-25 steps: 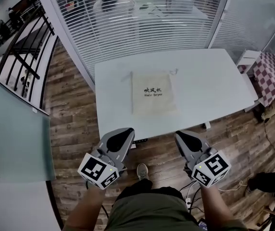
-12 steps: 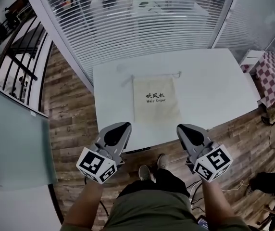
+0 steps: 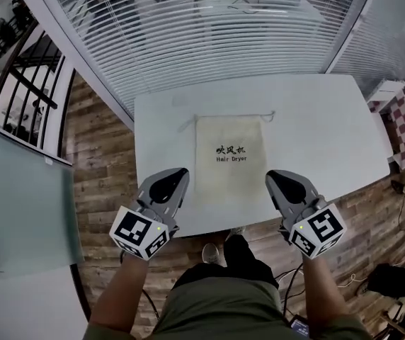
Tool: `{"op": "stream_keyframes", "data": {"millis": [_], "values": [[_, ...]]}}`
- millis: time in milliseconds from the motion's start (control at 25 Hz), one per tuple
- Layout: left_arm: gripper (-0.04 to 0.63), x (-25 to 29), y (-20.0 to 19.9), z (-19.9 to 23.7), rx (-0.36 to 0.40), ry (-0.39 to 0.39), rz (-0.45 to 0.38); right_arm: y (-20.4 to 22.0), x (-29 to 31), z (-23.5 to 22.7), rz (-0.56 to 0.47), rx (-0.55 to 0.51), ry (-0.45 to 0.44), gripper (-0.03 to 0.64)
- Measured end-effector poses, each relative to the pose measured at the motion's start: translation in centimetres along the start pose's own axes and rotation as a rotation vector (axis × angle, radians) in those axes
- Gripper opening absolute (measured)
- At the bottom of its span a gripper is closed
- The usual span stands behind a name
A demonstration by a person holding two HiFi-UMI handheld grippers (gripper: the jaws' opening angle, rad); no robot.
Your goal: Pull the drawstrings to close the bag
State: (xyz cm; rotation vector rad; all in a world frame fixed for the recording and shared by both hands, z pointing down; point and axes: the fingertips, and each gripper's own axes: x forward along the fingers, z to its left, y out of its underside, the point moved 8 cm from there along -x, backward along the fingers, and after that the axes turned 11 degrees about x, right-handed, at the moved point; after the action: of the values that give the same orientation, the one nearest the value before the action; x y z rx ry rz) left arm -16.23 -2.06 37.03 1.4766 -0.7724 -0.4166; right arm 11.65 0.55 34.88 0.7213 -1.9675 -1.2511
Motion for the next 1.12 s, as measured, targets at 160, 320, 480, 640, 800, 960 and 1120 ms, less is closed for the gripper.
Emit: {"op": "stream_keyframes", "data": {"millis": [160, 320, 480, 640, 800, 960, 1120], "values": [[0.012, 3.3, 0.7, 1.4, 0.003, -0.028, 0.038, -0.5, 2.0, -3.9, 0.023, -0.003, -0.017, 0.008], [0.032, 6.8, 1.6, 3.0, 0.014, -0.063, 0.091, -0.9, 4.0, -8.2, 0.069, -0.016, -0.029, 0.008], [0.055, 9.3, 2.9, 4.6, 0.024, -0.104, 0.141, -0.7, 5.8, -11.9, 0.105, -0.026, -0.048, 0.009], [0.079, 10.9, 4.2, 6.2, 0.055, -0.128, 0.206, 0.0, 8.0, -14.7, 0.148, -0.073, -0.065, 0.037], [0.099, 12.5, 5.5, 7.7, 0.131, -0.111, 0.292, 0.4, 9.8, -16.8, 0.207, -0.153, -0.063, 0.055], [0.116, 14.4, 7.5, 9.6, 0.202, -0.076, 0.391, 1.2, 11.4, -18.8, 0.273, -0.235, -0.045, 0.075], [0.123, 16.5, 9.4, 11.3, 0.245, -0.023, 0.475, 1.9, 13.0, -20.7, 0.332, -0.312, -0.021, 0.091]]}}
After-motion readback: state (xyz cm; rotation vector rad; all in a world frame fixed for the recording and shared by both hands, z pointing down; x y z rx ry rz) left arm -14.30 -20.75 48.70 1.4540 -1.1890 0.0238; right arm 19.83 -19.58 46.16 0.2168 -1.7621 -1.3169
